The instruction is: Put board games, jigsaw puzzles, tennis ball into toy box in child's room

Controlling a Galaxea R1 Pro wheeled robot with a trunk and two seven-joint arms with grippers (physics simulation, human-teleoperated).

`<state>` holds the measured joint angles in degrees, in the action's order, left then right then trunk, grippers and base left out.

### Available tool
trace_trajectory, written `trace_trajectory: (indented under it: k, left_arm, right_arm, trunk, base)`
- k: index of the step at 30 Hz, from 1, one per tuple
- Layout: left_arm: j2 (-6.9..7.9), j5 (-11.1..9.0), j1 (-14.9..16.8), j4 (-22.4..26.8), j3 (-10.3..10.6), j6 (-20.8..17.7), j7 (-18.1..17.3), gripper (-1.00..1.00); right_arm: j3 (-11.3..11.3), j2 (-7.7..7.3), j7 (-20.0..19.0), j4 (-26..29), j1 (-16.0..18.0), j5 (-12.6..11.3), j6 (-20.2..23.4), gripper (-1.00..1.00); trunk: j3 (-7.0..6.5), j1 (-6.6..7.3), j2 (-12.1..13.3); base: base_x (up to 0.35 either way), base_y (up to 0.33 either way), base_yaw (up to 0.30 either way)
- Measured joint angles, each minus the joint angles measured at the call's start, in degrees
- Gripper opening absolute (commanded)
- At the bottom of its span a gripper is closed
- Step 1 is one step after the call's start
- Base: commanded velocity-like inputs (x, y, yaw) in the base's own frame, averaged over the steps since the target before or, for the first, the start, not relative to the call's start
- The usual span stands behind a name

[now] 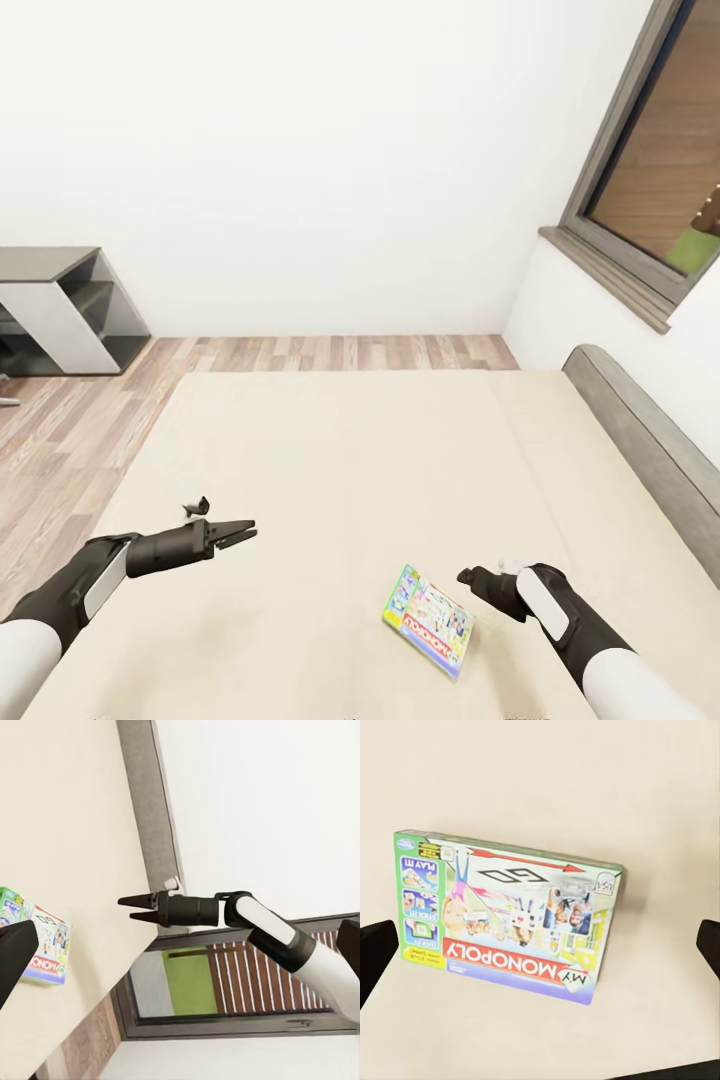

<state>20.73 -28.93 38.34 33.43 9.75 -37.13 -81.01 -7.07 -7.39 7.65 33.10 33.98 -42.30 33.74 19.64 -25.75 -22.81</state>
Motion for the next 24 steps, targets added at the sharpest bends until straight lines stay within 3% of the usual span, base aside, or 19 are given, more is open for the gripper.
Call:
trace_trajectory:
  k: [24]
  left_arm:
    - [0.17,0.0,-0.2,0.0,0.0,0.1,-0.1,1.00]
  right_arm:
    - [-0.1,0.07,0.0,0.0,0.0,0.0,0.0,1.00]
  trunk:
    - [2.27,0.00,0.0]
  base:
    - [0.000,0.000,0.000]
